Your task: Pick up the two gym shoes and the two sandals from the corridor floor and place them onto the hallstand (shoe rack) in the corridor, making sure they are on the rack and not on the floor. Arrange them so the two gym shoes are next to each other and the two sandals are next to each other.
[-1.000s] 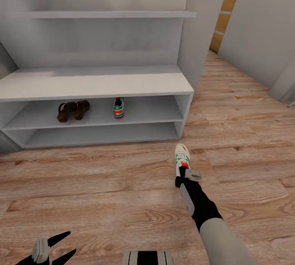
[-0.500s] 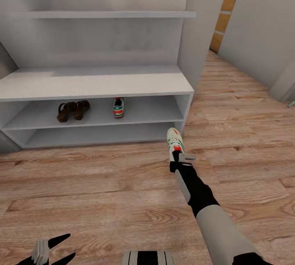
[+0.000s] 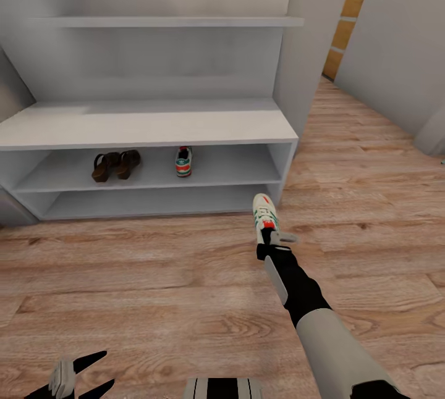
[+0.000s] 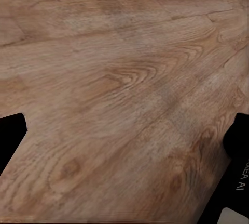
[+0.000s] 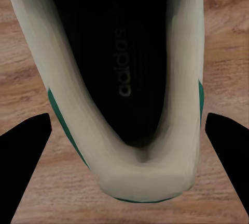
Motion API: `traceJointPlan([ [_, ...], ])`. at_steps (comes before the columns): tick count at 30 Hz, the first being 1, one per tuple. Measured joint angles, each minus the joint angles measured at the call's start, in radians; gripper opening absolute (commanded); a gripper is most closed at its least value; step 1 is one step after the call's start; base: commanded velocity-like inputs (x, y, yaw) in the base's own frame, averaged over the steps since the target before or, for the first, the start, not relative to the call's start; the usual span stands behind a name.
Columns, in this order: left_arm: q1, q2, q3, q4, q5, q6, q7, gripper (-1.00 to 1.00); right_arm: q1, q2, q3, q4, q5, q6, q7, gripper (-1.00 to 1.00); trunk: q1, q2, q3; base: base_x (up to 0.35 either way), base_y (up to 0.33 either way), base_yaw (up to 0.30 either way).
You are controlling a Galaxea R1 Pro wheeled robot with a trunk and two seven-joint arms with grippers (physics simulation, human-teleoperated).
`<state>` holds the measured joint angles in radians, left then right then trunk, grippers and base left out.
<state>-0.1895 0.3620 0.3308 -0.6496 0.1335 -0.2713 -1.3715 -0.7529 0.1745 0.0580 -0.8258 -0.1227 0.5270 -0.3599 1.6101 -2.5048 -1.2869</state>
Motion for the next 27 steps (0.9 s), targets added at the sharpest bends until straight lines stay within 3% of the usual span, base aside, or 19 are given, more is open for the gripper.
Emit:
traceJointPlan([
  [18, 0.0, -0.001, 0.0, 0.0, -0.002, 0.0, 0.001, 1.0, 0.0, 0.0, 0.0, -0.003, 0.0, 0.0, 0.0, -1.0, 0.0, 0.0, 0.004, 0.0, 0.0, 0.264],
  [27, 0.0, -0.002, -0.001, 0.0, -0.007, 0.0, 0.001, 1.0, 0.0, 0.0, 0.0, -0.024, 0.004, 0.002, -0.002, -1.0, 0.0, 0.0, 0.015, 0.0, 0.0, 0.102],
])
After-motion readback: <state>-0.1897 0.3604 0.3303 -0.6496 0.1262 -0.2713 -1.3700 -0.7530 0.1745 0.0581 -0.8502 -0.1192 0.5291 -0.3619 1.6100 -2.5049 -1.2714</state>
